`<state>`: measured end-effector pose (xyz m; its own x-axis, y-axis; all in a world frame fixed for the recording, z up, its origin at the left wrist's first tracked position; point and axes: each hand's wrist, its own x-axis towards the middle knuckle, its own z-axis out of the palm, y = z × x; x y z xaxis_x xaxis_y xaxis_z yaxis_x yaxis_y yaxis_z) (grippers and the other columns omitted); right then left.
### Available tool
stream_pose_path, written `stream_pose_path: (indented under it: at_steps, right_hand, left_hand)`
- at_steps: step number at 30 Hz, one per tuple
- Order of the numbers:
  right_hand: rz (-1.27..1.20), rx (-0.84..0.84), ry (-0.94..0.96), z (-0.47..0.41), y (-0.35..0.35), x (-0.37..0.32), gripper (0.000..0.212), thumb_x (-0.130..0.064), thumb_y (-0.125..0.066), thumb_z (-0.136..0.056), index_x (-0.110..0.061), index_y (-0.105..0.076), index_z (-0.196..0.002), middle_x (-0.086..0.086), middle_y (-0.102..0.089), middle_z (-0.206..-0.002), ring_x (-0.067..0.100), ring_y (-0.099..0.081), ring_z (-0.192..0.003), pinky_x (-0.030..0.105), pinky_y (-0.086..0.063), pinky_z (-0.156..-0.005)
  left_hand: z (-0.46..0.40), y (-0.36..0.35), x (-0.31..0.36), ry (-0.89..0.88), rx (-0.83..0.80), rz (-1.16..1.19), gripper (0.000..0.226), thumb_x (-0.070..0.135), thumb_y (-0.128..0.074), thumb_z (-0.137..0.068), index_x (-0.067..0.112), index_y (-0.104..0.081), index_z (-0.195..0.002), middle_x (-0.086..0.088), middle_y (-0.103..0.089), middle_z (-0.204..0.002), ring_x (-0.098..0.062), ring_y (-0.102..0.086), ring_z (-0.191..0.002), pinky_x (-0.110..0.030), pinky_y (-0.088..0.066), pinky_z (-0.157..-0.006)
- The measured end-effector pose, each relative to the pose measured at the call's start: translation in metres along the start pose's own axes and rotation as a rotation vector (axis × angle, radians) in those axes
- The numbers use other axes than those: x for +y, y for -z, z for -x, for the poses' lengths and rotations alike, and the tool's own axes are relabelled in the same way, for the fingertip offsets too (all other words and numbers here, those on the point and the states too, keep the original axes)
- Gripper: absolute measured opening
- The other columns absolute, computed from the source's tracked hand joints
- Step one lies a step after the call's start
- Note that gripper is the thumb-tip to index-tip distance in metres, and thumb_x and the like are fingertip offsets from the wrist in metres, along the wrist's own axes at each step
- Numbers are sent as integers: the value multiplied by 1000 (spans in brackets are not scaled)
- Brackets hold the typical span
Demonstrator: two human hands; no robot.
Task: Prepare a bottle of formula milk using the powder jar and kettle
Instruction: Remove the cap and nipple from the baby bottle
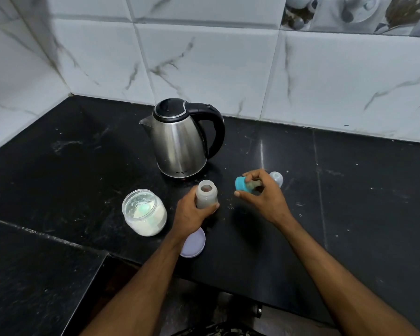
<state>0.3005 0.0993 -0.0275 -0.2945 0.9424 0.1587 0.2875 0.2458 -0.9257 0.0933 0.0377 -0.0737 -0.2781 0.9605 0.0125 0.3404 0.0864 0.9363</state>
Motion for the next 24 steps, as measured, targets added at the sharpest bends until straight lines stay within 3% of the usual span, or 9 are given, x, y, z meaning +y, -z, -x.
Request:
stream_pose_path:
  at_steps: [5, 9, 14, 16, 19, 24]
  right_hand:
    - [105, 37, -55, 14, 32, 30, 41, -17, -87, -69, -26, -54, -92, -7, -62, -108, 11, -60, -100, 25, -53, -84]
    - [115, 50, -91, 21, 44, 47, 42, -15, -87, -68, -27, -54, -90, -7, -56, -108, 12, -58, -104, 27, -52, -88]
    - [185, 4, -28, 20, 46, 52, 52, -18, -81, -77, -36, -56, -119, -5, -48, -117, 6, -52, -110, 5, -43, -89]
    - [218, -12, -12, 20, 44, 52, 47, -20, -79, -80, -36, -58, -120, -3, -46, -117, 6, -49, -109, 2, -40, -88]
    - [244, -7, 16, 19, 40, 56, 36, -21, -79, -80, -34, -61, -108, -7, -45, -115, 5, -48, -108, 8, -42, -88]
    - [275, -42, 65, 18, 43, 60, 35, -15, -80, -76, -28, -56, -99, -7, -50, -110, 11, -54, -103, 25, -52, -88]
  left_hand:
    - [-1, -1, -2, -6, -2, 0, 47, 22, -89, -72, 37, -61, -107, 13, -72, -102, -8, -69, -97, -31, -56, -89]
    - [-2, -2, -3, -4, 3, 8, 49, 20, -89, -72, 34, -62, -110, 14, -71, -103, -2, -68, -95, -28, -56, -90]
    - [-2, -2, -4, -7, 6, 9, 49, 21, -89, -72, 33, -62, -111, 14, -72, -104, -1, -68, -96, -27, -55, -89]
    - [-1, -1, -4, -6, 3, 13, 49, 22, -89, -72, 33, -62, -112, 13, -72, -106, -3, -68, -97, -27, -55, -89]
    - [-1, -1, -5, 0, -8, 19, 49, 21, -88, -73, 29, -63, -114, 10, -72, -107, -6, -69, -98, -27, -55, -89]
    - [-2, -1, -4, 2, -18, 18, 50, 19, -88, -73, 23, -64, -117, 8, -73, -107, -4, -69, -96, -23, -54, -87]
